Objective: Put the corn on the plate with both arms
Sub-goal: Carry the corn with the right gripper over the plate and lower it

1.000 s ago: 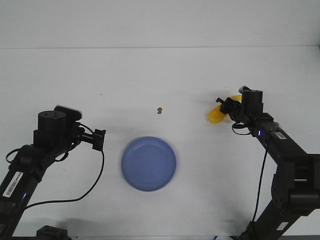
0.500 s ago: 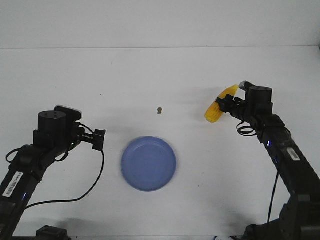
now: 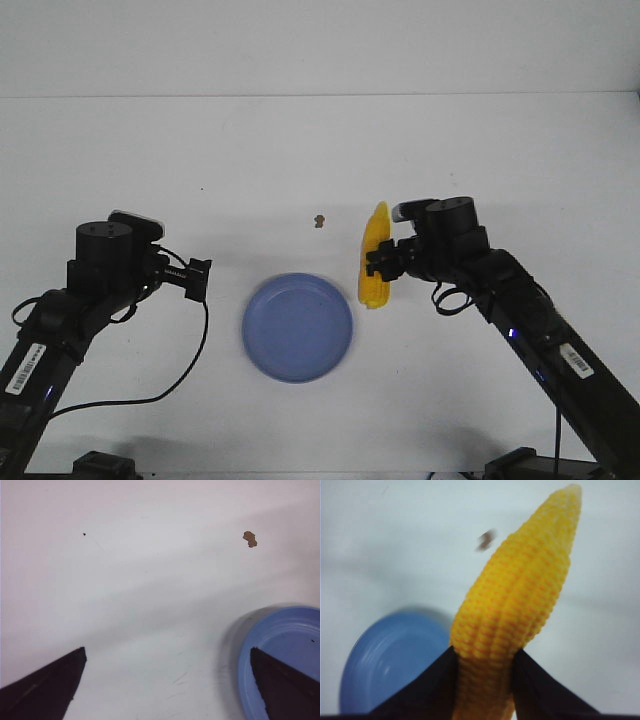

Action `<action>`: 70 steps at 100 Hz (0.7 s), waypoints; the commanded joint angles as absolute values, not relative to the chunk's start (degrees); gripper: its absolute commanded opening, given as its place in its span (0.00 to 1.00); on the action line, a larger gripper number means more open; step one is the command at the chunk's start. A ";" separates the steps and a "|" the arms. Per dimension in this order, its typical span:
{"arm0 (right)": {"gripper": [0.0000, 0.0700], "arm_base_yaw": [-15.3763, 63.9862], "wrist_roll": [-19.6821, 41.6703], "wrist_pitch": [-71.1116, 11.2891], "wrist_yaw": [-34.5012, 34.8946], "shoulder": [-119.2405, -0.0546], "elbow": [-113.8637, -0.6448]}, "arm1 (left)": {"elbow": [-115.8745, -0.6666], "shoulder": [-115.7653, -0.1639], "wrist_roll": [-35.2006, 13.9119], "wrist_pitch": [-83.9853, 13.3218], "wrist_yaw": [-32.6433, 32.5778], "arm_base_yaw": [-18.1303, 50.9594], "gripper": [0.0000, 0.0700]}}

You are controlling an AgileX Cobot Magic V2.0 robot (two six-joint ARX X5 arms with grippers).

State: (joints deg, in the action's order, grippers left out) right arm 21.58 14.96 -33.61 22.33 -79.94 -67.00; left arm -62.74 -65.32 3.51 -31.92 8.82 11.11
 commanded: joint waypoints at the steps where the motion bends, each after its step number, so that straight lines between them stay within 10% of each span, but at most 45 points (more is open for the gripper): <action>1: 0.13 24.53 13.47 -32.99 22.46 -81.23 -67.79 | -63.46 -65.91 3.36 -31.64 8.86 11.27 1.00; 70: 0.15 39.05 15.18 -29.82 22.02 -94.78 -67.79 | -63.46 -65.91 2.94 -31.88 8.91 11.27 1.00</action>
